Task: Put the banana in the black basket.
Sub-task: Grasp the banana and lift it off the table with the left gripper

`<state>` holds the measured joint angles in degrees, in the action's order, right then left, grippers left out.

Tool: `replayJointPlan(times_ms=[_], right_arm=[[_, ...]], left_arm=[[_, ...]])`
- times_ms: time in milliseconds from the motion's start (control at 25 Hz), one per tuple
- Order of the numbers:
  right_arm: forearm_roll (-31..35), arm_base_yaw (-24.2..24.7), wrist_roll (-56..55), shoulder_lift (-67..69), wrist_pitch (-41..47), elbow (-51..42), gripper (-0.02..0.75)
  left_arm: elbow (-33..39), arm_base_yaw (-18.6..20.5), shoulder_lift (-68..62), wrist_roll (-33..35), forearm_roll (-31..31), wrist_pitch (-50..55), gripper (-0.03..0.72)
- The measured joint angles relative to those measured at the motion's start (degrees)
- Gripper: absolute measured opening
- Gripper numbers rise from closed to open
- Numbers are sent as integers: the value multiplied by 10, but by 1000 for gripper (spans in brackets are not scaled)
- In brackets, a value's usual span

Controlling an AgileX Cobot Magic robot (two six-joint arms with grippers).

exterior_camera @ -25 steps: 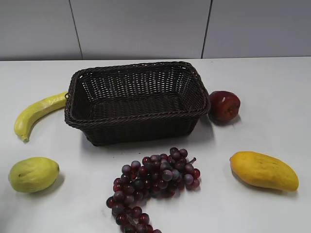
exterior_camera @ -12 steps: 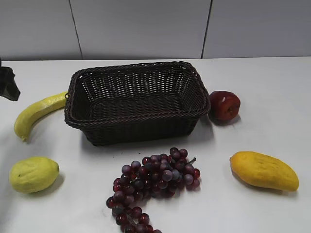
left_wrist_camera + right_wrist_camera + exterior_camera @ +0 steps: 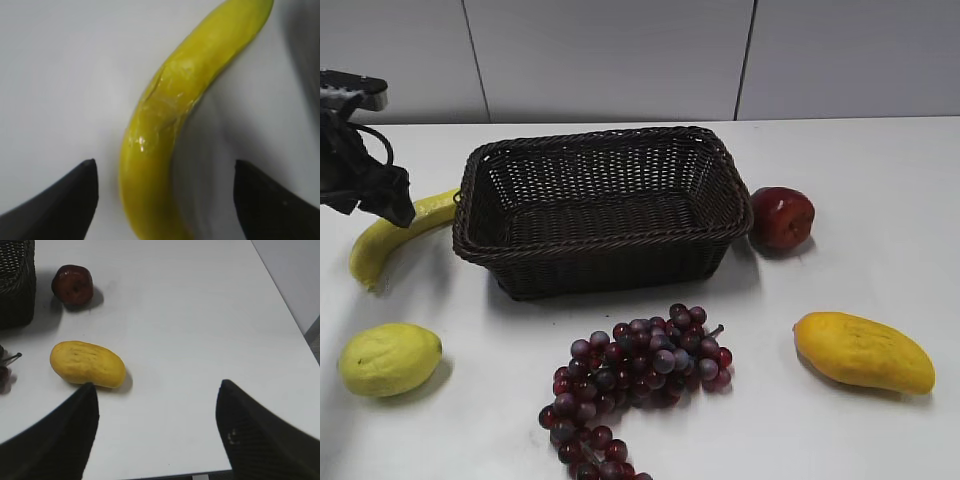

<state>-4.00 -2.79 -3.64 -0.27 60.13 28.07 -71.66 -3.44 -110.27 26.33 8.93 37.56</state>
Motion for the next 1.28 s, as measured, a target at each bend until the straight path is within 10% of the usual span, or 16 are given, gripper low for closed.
replayJointPlan(times_ms=[560, 920, 1280], right_arm=[[0, 0, 0, 0, 0, 0, 583], [0, 0, 0, 0, 0, 0, 583], [0, 0, 0, 0, 0, 0, 583]], left_arm=[[-71, -3, -101, 1, -2, -12, 635], [-71, -4, -109, 2, 1, -10, 305], [-72, -4, -97, 2, 5, 37, 312]])
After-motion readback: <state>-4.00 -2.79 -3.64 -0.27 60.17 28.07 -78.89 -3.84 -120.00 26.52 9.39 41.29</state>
